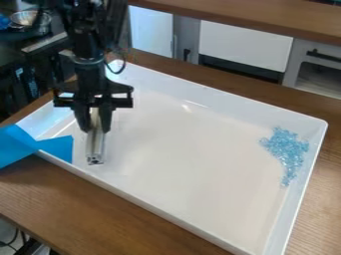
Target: Sweep into pile
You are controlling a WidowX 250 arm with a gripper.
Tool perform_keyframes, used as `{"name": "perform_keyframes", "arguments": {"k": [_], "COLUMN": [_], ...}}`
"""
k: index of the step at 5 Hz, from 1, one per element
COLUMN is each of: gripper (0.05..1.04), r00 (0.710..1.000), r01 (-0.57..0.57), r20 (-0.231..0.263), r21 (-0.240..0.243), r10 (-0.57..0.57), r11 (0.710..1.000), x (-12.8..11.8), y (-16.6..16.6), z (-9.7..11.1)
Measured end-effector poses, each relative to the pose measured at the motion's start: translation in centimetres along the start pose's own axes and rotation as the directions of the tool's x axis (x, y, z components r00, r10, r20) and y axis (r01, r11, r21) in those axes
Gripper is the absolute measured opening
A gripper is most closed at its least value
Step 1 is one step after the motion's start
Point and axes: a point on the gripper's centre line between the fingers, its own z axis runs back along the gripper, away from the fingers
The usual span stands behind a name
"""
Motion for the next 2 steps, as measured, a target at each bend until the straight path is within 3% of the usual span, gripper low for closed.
{"name": "perform_keyframes", "arguments": {"k": [2], "gripper": [0.388], "r00": [0.997], "r01": [-0.062], "r20": [-0.034], "r21": [0.073], "r10": [0.065], "r11": [0.995], "x": [-0.53], "y": [1.30], "z": [-1.56]}}
